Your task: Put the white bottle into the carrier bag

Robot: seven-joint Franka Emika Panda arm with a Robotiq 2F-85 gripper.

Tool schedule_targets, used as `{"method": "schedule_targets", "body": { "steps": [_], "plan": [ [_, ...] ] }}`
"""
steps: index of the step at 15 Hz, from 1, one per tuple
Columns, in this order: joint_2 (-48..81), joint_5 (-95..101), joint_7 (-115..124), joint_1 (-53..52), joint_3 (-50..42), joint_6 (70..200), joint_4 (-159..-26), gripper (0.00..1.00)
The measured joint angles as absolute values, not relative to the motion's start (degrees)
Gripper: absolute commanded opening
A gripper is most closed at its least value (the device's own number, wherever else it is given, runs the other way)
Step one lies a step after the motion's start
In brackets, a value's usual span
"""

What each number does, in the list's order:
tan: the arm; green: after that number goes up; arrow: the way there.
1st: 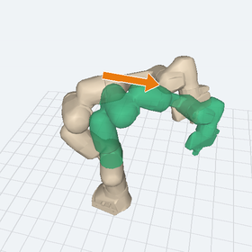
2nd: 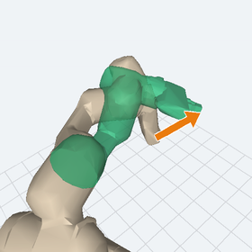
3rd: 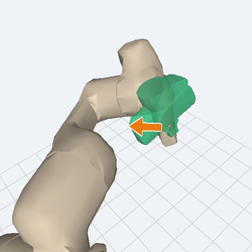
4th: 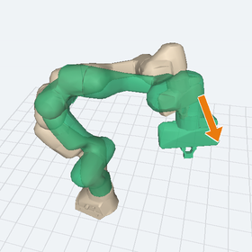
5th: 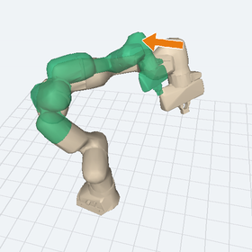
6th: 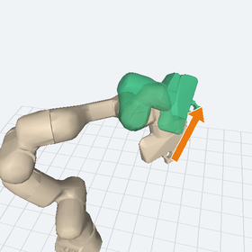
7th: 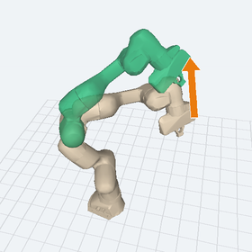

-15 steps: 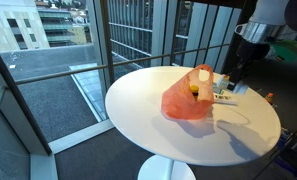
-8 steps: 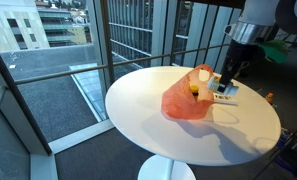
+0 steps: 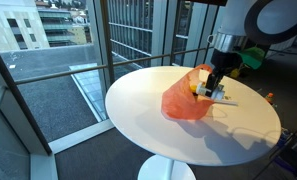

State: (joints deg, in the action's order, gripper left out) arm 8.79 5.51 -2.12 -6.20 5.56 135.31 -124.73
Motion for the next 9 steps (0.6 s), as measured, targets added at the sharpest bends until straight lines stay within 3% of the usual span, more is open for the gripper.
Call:
{"method": "schedule_targets", "body": {
  "steps": [9],
  "plan": [
    [18.58,5.51,-1.62,-7.96,5.57,132.58,-113.67,0.37]
  ]
}}
